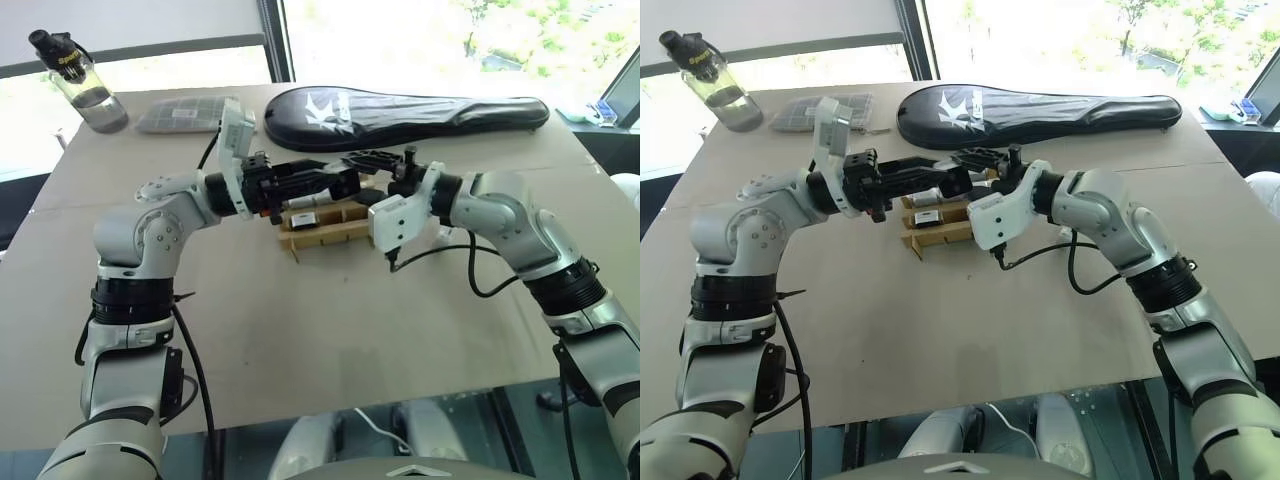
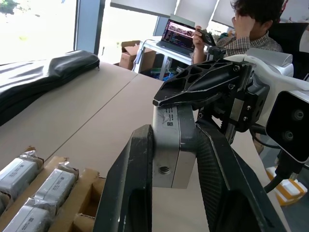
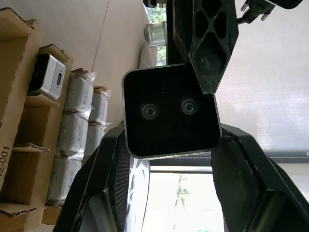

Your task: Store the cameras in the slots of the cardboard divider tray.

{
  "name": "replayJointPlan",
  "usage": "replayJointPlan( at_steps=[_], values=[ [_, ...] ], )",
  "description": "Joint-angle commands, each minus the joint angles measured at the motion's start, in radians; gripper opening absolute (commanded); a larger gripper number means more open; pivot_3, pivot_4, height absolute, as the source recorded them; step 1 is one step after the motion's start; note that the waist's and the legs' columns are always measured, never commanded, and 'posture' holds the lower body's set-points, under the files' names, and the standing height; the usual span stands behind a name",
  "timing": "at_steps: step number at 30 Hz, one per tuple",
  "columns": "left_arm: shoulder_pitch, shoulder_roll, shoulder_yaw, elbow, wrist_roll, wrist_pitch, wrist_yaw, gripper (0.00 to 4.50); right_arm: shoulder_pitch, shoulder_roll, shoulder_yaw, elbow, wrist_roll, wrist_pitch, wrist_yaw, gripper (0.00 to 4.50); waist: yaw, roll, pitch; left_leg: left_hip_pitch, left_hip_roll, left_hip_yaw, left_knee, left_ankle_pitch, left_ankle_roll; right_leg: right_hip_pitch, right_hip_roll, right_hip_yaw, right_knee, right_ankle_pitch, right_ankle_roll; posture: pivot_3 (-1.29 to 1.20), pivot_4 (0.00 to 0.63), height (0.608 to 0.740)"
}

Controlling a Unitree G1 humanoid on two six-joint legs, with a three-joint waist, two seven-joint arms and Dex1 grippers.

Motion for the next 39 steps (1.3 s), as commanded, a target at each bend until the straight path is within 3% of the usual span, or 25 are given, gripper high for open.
replayJointPlan(
  at_steps=[1,2,3,5,6,12,17,19,21,23,25,32,39],
  values=[
    [-0.009,0.018,-0.003,-0.011,0.002,-0.005,-0.02,0.7,-0.016,-0.003,-0.023,-0.044,0.004,-0.009,-0.005,1.85,0.0,0.0,0.0,0.0,0.0,0.0,0.0,0.0,0.0,0.0,0.0,0.0,0.0,0.0,0.0,0.0,0.15,0.74],
    [-0.009,0.02,-0.006,-0.007,0.009,-0.011,-0.023,0.7,-0.015,-0.004,-0.025,-0.048,0.006,-0.01,-0.004,2.87,0.0,0.0,0.0,0.0,0.0,0.0,0.0,0.0,0.0,0.0,0.0,0.0,0.0,0.0,0.0,0.0,0.15,0.74],
    [-0.011,0.02,-0.009,0.0,0.017,-0.021,-0.025,0.7,-0.012,-0.004,-0.028,-0.053,0.014,-0.007,-0.001,3.2,0.0,0.0,0.0,0.0,0.0,0.0,0.0,0.0,0.0,0.0,0.0,0.0,0.0,0.0,0.0,0.0,0.15,0.74],
    [-0.017,0.014,-0.012,0.017,0.033,-0.052,-0.028,0.7,-0.001,-0.002,-0.036,-0.066,0.043,0.022,0.017,4.32,0.001,0.0,0.0,0.0,0.0,0.0,0.0,0.0,0.0,0.0,0.0,0.0,0.0,0.0,0.0,0.0,0.15,0.74],
    [-0.02,0.011,-0.011,0.024,0.037,-0.067,-0.03,0.7,0.006,-0.001,-0.042,-0.072,0.061,0.042,0.028,4.42,0.0,0.0,0.0,0.0,0.0,0.0,0.0,0.0,0.0,0.0,0.0,0.0,0.0,0.0,0.0,0.0,0.15,0.74],
    [-0.049,-0.034,0.005,0.14,0.091,-0.239,-0.052,0.7,0.136,-0.015,-0.132,-0.163,0.246,0.351,0.146,4.42,0.005,0.0,0.0,0.0,0.0,-0.001,0.0,0.0,0.0,0.0,0.0,-0.001,0.0,0.0,0.0,0.0,0.15,0.74],
    [-0.058,-0.049,-0.022,0.269,0.187,-0.443,-0.118,0.7,0.403,0.057,-0.337,-0.378,0.623,0.809,0.156,4.42,0.006,-0.002,-0.001,0.0,0.0,-0.002,0.0,0.0,0.0,0.002,-0.001,-0.001,0.001,0.0,0.0,0.0,0.15,0.74],
    [-0.079,-0.047,-0.024,0.354,0.224,-0.529,-0.153,0.7,0.524,0.077,-0.424,-0.473,0.757,0.881,0.146,4.42,0.006,-0.002,-0.001,0.0,-0.001,-0.001,0.0,0.0,0.0,0.0,-0.001,0.0,0.005,0.0,0.0,0.0,0.15,0.74],
    [-0.095,-0.042,-0.031,0.426,0.248,-0.573,-0.194,0.7,0.626,0.113,-0.512,-0.562,0.844,0.879,0.104,4.42,0.006,-0.002,-0.001,0.0,-0.001,-0.002,0.0,0.0,0.0,0.0,-0.001,0.0,0.005,0.0,0.0,0.0,0.15,0.74],
    [-0.096,-0.035,-0.049,0.487,0.271,-0.634,-0.273,0.7,0.735,0.098,-0.592,-0.642,1.018,0.927,0.163,4.42,0.005,-0.002,-0.001,0.0,-0.001,-0.001,0.0,0.0,0.0,0.0,-0.001,0.0,0.005,0.0,0.0,0.0,0.15,0.74],
    [-0.099,-0.035,-0.057,0.539,0.286,-0.692,-0.336,0.7,0.814,0.067,-0.637,-0.67,1.072,0.926,0.194,4.42,0.006,-0.002,-0.001,0.0,-0.001,-0.001,-0.001,0.0,0.001,0.0,-0.001,0.0,0.004,0.0,0.0,0.0,0.15,0.74],
    [-0.204,-0.05,-0.091,0.857,0.43,-0.943,-0.372,0.7,1.048,-0.048,-0.738,-0.621,1.113,0.839,0.341,4.42,0.017,-0.003,-0.002,0.0,-0.002,-0.002,-0.001,-0.001,0.002,0.002,-0.001,-0.001,0.004,0.0,0.0,0.0,0.15,0.74],
    [-0.268,-0.092,-0.11,1.042,0.52,-1.098,-0.394,0.7,1.096,-0.052,-0.73,-0.628,1.146,0.797,0.349,4.42,0.028,-0.005,-0.003,0.0,-0.002,-0.001,0.001,-0.002,0.003,0.002,-0.001,0.0,0.004,0.0,0.0,0.0,0.15,0.74]
  ],
)
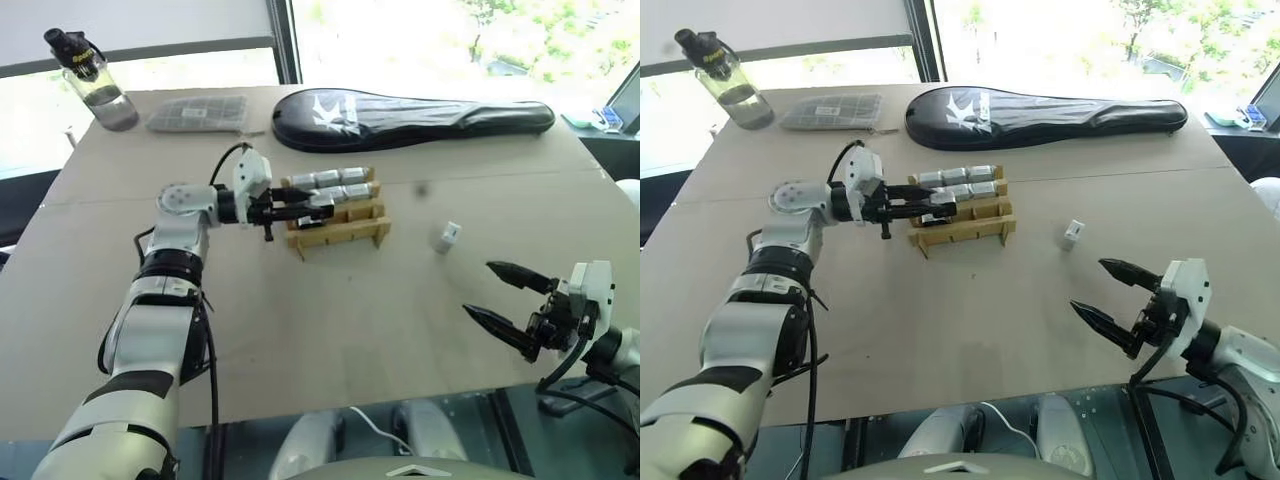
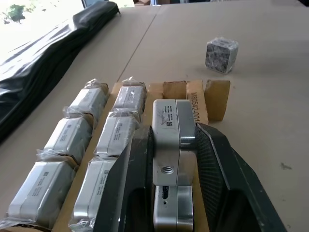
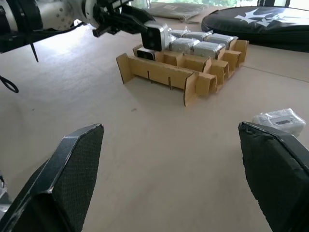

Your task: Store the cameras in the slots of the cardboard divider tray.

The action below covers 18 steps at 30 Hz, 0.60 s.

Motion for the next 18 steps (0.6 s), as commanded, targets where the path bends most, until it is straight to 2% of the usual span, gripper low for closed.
replayJointPlan(
  at_steps=[1,10,18],
  values=[
    [-0.034,-0.011,0.003,0.056,0.026,-0.055,-0.023,0.7,0.017,-0.008,-0.011,-0.031,0.033,-0.03,0.015,4.42,0.002,0.0,0.0,0.0,0.0,0.0,0.0,0.0,0.0,0.0,0.0,0.0,0.0,0.0,0.0,0.0,0.15,0.74],
    [-0.124,-0.073,0.049,0.146,0.015,-0.046,-0.016,0.7,0.048,-0.021,-0.016,-0.044,0.05,-0.043,0.003,4.42,0.005,-0.002,-0.001,0.0,0.0,0.0,0.001,0.0,0.001,0.001,0.0,0.0,0.0,0.0,0.0,0.0,0.15,0.74],
    [-0.125,-0.094,0.042,0.161,0.051,-0.062,-0.014,0.7,0.055,-0.021,-0.023,-0.035,0.043,-0.077,-0.007,4.42,0.004,-0.002,-0.001,0.0,0.0,0.0,0.001,0.0,0.001,0.0,0.0,0.0,0.001,0.0,0.0,0.0,0.15,0.74]
  ],
)
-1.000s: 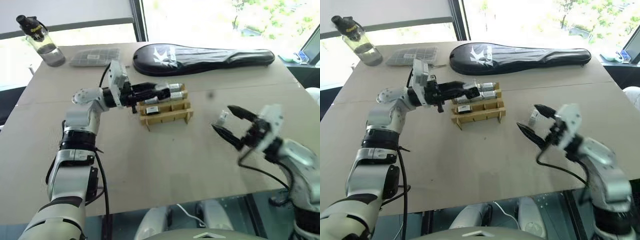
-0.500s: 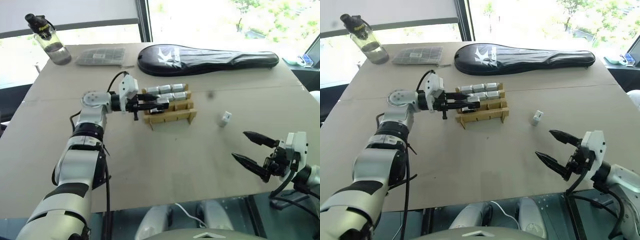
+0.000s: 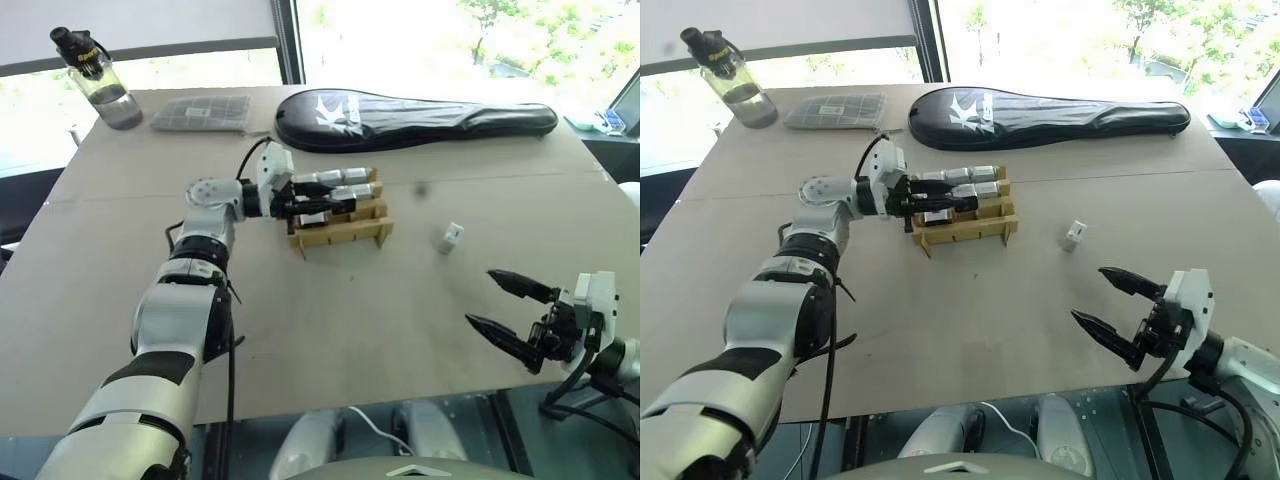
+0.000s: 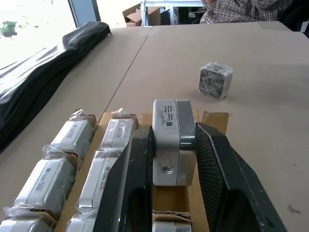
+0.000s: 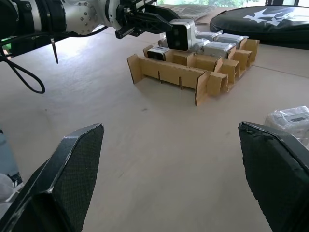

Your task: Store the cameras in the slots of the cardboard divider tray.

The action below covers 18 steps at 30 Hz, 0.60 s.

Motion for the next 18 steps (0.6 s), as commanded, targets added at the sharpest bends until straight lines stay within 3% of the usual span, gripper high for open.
replayJointPlan(
  at_steps=[1,18],
  values=[
    [-0.016,0.002,0.007,-0.002,0.012,-0.016,-0.001,0.7,-0.003,-0.009,-0.026,-0.024,0.01,-0.031,-0.002,4.42,0.0,0.0,0.0,0.0,0.0,0.0,0.0,0.0,0.0,0.0,0.0,0.0,0.0,0.0,0.0,0.0,0.15,0.74],
    [0.003,-0.003,-0.004,0.02,0.086,-0.037,0.048,0.7,-0.038,-0.016,-0.009,-0.007,0.017,-0.031,-0.012,4.42,0.001,0.0,0.0,0.0,0.0,0.0,0.0,0.0,0.0,0.0,0.0,0.0,0.0,0.0,0.0,0.0,0.15,0.74]
  ],
)
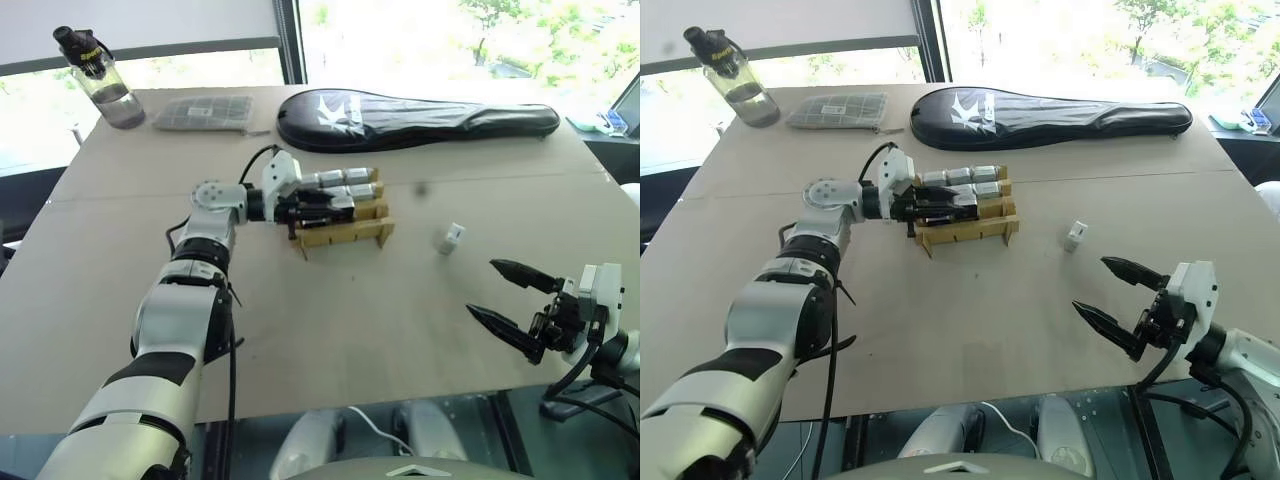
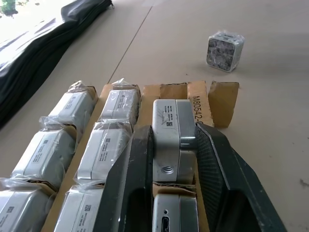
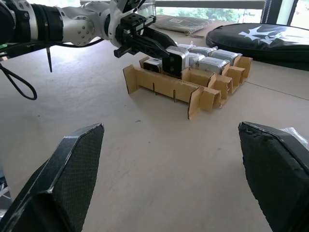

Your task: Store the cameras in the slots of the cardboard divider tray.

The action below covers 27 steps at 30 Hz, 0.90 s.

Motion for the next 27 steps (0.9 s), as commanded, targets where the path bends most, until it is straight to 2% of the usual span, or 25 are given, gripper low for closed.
replayJointPlan(
  at_steps=[1,10,12,14,17,21,24,27],
  values=[
    [-0.004,-0.002,0.007,0.0,0.002,-0.007,-0.016,0.7,-0.002,-0.004,-0.009,-0.016,0.014,-0.018,-0.004,4.42,0.0,0.0,0.0,0.0,0.0,0.0,0.0,0.0,0.0,0.0,0.0,0.0,0.0,0.0,0.0,0.0,0.15,0.74],
    [-0.011,0.004,0.005,0.012,0.012,0.022,-0.017,0.7,0.015,-0.003,-0.017,-0.024,0.009,-0.022,-0.013,4.42,-0.001,0.0,0.0,0.0,0.0,0.0,0.0,0.0,0.0,0.0,0.0,0.0,0.004,0.0,0.0,0.0,0.15,0.74],
    [-0.021,0.001,0.028,0.007,-0.017,0.048,-0.047,1.74,0.014,-0.004,-0.012,-0.022,0.0,-0.025,-0.017,4.5,-0.001,0.0,0.0,0.0,0.0,0.0,0.0,0.0,0.0,0.0,0.0,0.0,0.004,0.0,0.0,0.0,0.15,0.74],
    [-0.023,0.003,0.034,-0.002,-0.023,0.028,-0.054,2.45,0.012,-0.007,-0.006,-0.019,-0.012,-0.026,-0.023,4.5,-0.001,0.0,0.0,0.0,0.0,0.0,0.0,0.0,0.0,0.0,0.0,0.0,0.004,0.0,0.0,0.0,0.15,0.74],
    [-0.027,0.015,0.047,-0.035,-0.027,-0.027,-0.031,3.81,0.017,-0.025,-0.001,-0.009,-0.053,-0.019,-0.038,4.5,-0.001,0.0,0.0,0.0,0.0,0.0,0.0,0.0,0.0,0.0,0.0,0.0,0.004,0.0,0.0,0.0,0.15,0.74],
    [-0.013,0.046,0.089,-0.188,-0.126,0.046,-0.133,3.81,0.0,-0.045,0.01,-0.001,-0.142,0.001,-0.116,4.5,-0.001,-0.001,0.0,0.0,0.0,0.0,0.0,0.0,0.0,0.0,0.0,0.0,0.004,0.0,0.0,0.0,0.15,0.74],
    [0.081,0.098,0.103,-0.474,-0.239,0.242,-0.198,3.81,-0.062,-0.047,0.046,-0.013,-0.243,0.06,-0.249,4.5,-0.008,0.0,-0.001,0.0,0.0,0.0,0.0,0.0,0.0,-0.001,0.0,0.001,0.004,0.0,0.0,0.0,0.15,0.74],
    [0.24,0.209,0.098,-0.793,-0.29,0.437,-0.172,3.81,-0.164,-0.004,0.118,-0.061,-0.291,0.229,-0.43,4.5,-0.03,0.001,-0.002,0.002,0.0,0.0,-0.002,0.0,0.0,-0.001,0.0,0.005,0.004,0.0,0.0,0.0,0.15,0.74]
  ],
)
